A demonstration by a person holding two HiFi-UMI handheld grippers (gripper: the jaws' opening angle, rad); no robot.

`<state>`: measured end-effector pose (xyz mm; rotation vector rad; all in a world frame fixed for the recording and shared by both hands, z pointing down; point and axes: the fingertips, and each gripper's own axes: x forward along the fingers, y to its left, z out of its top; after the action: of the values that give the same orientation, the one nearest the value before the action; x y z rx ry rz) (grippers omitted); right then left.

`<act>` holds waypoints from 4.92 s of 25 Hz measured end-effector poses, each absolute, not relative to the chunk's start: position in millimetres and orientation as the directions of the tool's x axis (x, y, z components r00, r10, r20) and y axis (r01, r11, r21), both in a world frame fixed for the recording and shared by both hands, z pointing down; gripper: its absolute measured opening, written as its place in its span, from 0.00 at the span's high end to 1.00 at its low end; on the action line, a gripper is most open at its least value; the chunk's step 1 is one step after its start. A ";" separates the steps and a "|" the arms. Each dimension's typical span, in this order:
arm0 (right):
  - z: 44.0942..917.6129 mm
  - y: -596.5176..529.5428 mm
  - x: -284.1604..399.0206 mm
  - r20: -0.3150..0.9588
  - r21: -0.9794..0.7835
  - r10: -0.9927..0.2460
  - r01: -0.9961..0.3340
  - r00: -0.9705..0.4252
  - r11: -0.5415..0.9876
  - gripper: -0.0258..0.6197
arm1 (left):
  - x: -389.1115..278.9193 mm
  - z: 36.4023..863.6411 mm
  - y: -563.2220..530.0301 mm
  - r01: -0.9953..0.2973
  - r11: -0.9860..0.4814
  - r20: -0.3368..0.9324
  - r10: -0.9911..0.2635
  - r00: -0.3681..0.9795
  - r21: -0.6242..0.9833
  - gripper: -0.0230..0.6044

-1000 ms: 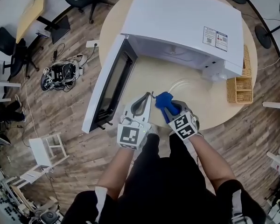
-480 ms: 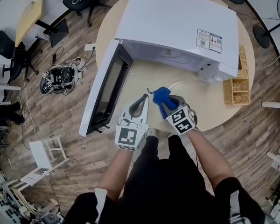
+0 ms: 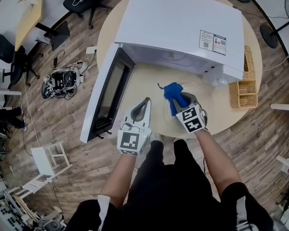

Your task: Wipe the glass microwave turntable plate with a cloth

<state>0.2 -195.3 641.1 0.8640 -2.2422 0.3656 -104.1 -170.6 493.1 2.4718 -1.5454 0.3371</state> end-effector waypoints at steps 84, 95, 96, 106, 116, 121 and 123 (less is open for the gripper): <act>644.1 -149.0 129.3 0.755 0.139 -0.595 -0.820 -0.275 0.555 0.80 | -48.7 496.5 -105.6 -0.846 -0.516 0.312 -0.789 0.530 0.132 0.95; 640.9 -159.8 180.0 0.758 0.217 -0.630 -0.845 -0.169 0.488 0.82 | -40.5 499.0 -106.1 -0.835 -0.532 0.303 -0.780 0.548 0.141 0.95; 638.8 -160.2 182.2 0.753 0.221 -0.636 -0.846 -0.168 0.485 0.82 | -40.0 498.8 -105.7 -0.834 -0.534 0.302 -0.779 0.550 0.141 0.95; 593.9 -144.3 155.1 0.676 0.130 -0.678 -0.859 -0.288 0.494 0.82 | -45.4 499.4 -103.5 -0.839 -0.527 0.307 -0.783 0.541 0.135 0.95; 599.2 -100.5 70.7 0.683 -0.040 -0.575 -0.809 -0.451 0.586 0.83 | -55.8 496.8 -91.8 -0.847 -0.517 0.316 -0.789 0.527 0.122 0.95; 613.3 -86.3 34.4 0.692 -0.107 -0.506 -0.766 -0.515 0.633 0.82 | -63.4 500.1 -84.9 -0.853 -0.507 0.324 -0.792 0.518 0.124 0.95; 618.8 -83.6 19.5 0.696 -0.113 -0.487 -0.750 -0.528 0.652 0.82 | -66.3 500.7 -83.3 -0.856 -0.502 0.326 -0.794 0.513 0.125 0.95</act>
<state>19.5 -83.6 618.8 0.9551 -2.2321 0.5361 -66.3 -83.3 500.7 2.4873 -1.3901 0.3282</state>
